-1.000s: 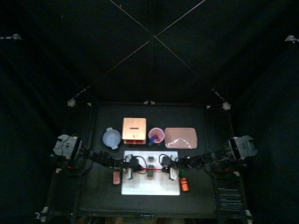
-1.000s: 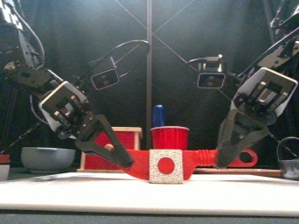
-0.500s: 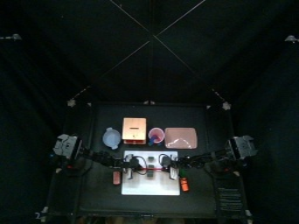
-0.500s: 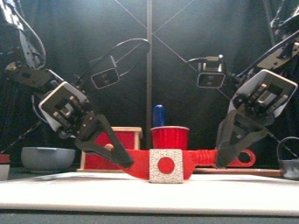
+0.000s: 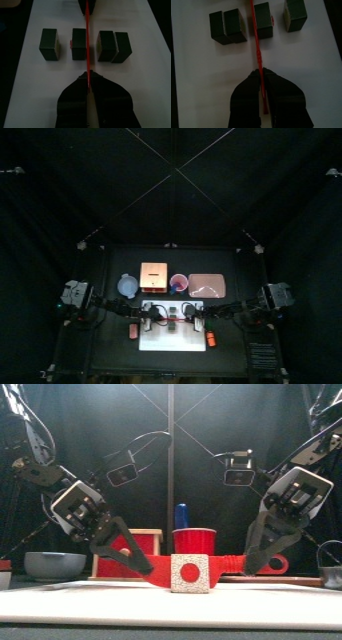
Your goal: Cut sushi roll
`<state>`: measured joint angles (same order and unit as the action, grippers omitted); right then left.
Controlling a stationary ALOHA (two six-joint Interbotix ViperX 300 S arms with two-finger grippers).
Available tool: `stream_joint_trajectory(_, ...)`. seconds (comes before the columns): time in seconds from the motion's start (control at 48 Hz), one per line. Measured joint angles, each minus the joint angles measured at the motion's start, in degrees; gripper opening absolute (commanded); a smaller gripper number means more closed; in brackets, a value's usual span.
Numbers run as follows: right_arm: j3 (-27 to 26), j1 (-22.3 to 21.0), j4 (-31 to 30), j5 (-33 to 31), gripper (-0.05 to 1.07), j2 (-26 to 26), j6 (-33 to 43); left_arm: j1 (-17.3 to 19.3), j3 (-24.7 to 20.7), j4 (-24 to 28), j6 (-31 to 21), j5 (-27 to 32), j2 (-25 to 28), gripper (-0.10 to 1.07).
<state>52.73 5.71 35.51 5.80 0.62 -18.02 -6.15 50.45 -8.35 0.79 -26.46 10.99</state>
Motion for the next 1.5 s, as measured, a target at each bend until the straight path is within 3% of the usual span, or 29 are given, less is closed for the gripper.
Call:
stream_joint_trajectory(0.271, 0.0, 0.4, 0.0, -2.1, 0.11, 6.9, -0.1, -0.5, 0.8, 2.7, 0.0, 0.7, -7.1, 0.44)
stream_joint_trajectory(0.479, 0.2, 2.5, 0.9, -2.2, 0.11, 9.9, 0.4, -3.2, 1.0, 3.6, -0.1, 0.7, -9.7, 0.44)
stream_joint_trajectory(0.938, -0.2, 4.8, 3.3, -1.4, 0.11, 4.7, 0.1, -5.0, 0.8, -0.4, -0.4, 0.1, -5.9, 0.44)
stream_joint_trajectory(1.5, -0.7, 5.2, 3.3, -1.5, 0.11, 7.0, 0.2, -7.1, 0.5, -1.8, -0.5, 0.3, -5.1, 0.44)
